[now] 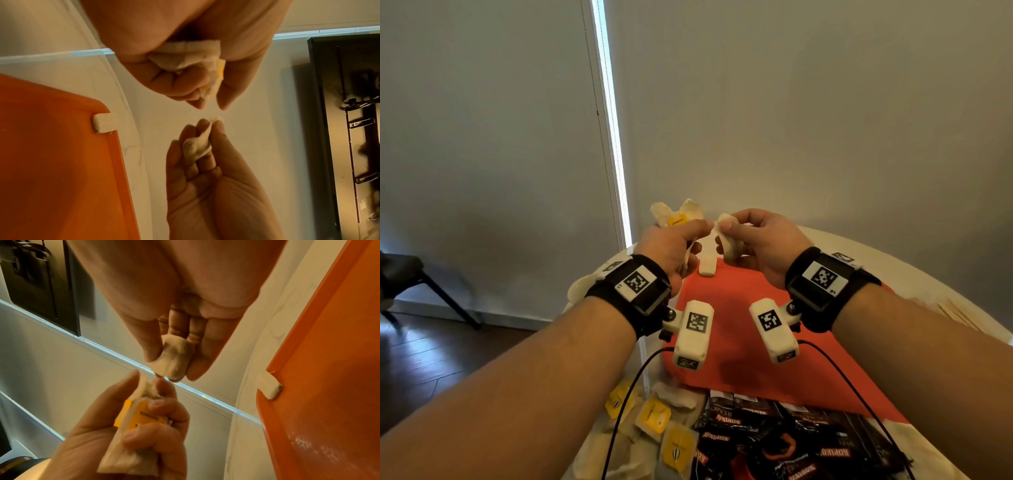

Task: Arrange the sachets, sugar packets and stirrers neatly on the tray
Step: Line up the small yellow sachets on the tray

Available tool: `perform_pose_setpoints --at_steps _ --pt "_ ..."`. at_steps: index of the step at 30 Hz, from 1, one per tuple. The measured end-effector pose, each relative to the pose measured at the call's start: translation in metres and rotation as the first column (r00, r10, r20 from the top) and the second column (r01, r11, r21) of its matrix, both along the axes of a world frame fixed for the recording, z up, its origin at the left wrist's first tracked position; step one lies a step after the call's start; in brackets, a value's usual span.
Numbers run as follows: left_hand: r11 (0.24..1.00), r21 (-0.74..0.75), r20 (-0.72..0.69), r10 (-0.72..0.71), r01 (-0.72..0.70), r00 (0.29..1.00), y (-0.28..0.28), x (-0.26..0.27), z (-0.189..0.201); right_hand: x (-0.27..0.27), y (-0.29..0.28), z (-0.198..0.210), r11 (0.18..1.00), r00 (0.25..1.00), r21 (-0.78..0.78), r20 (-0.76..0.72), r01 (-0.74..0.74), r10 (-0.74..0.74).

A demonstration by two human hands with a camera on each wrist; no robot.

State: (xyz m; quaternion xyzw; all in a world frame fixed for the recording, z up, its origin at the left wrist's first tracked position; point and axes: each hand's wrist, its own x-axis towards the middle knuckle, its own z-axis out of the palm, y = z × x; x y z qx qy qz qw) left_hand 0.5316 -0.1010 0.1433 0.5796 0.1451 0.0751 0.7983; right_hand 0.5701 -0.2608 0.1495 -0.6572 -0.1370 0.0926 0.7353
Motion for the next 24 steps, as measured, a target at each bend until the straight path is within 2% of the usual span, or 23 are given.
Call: perform_pose_setpoints --at_steps 4,10,16,20,24 --pt "0.997 0.054 -0.009 -0.059 0.059 0.998 -0.003 0.002 -0.001 0.001 0.004 0.004 1.0 1.0 -0.014 -0.004 0.004 -0.004" --pt "1.0 0.003 -0.054 0.005 -0.005 0.999 0.006 0.013 0.005 0.008 0.002 0.0 1.0 1.0 -0.03 -0.01 -0.008 0.008" --pt "0.999 0.037 -0.08 0.029 -0.026 0.996 0.017 0.024 0.005 0.019 0.011 -0.003 0.981 0.993 -0.174 0.091 0.09 -0.075" --pt "0.999 0.008 -0.153 0.053 -0.052 0.987 0.024 0.033 0.006 0.039 0.024 -0.019 0.971 0.993 -0.223 -0.063 0.087 -0.104" --pt "0.998 -0.034 -0.164 0.049 -0.055 0.985 0.029 0.041 0.005 0.058 0.032 -0.045 0.896 0.96 -0.442 -0.234 0.034 -0.152"
